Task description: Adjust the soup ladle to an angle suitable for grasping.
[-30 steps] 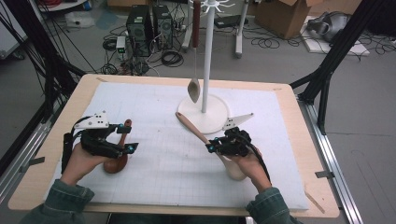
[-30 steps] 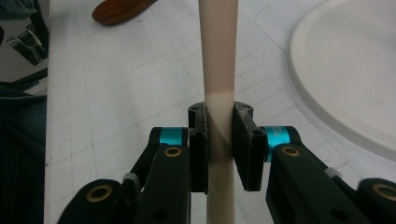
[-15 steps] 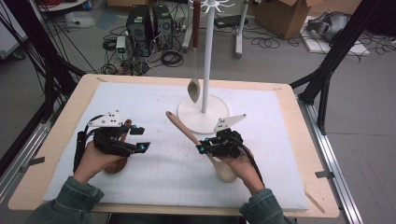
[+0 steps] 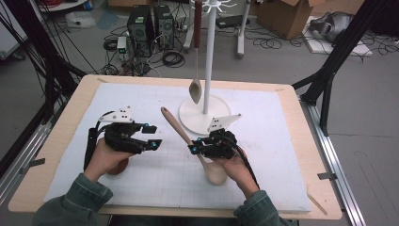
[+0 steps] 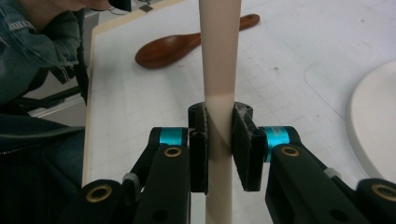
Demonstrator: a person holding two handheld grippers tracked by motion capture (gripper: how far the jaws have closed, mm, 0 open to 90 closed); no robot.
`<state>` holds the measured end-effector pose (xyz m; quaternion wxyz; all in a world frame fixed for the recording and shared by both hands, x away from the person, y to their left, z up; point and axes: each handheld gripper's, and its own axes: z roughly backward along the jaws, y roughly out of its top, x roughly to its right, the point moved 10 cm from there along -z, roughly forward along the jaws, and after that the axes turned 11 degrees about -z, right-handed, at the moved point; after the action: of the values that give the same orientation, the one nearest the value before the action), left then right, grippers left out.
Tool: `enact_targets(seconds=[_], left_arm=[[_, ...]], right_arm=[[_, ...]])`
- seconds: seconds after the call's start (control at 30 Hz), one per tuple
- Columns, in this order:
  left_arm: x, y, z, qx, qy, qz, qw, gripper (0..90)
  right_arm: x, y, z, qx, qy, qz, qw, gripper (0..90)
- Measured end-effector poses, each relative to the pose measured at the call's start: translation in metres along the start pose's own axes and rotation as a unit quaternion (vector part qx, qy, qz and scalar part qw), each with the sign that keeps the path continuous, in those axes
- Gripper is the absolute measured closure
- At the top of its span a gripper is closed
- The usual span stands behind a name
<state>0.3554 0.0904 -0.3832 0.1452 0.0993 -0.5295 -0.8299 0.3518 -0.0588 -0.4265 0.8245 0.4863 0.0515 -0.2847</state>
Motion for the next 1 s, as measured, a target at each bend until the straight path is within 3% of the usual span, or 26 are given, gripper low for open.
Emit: enact_targets(seconds=[0.5, 1.0], left_arm=[[-0.001, 0.02, -0.01, 0.008, -0.002, 0.002, 1.0, 44.2], [-0.001, 0.025, -0.008, 0.021, -0.009, 0.01, 0.9997, 62.1]], right_arm=[[-0.023, 0.02, -0.023, 0.012, 0.019, 0.018, 0.9996, 78.2], [-0.03, 0.024, -0.034, 0.016, 0.027, 0.009, 0.9995, 77.9]])
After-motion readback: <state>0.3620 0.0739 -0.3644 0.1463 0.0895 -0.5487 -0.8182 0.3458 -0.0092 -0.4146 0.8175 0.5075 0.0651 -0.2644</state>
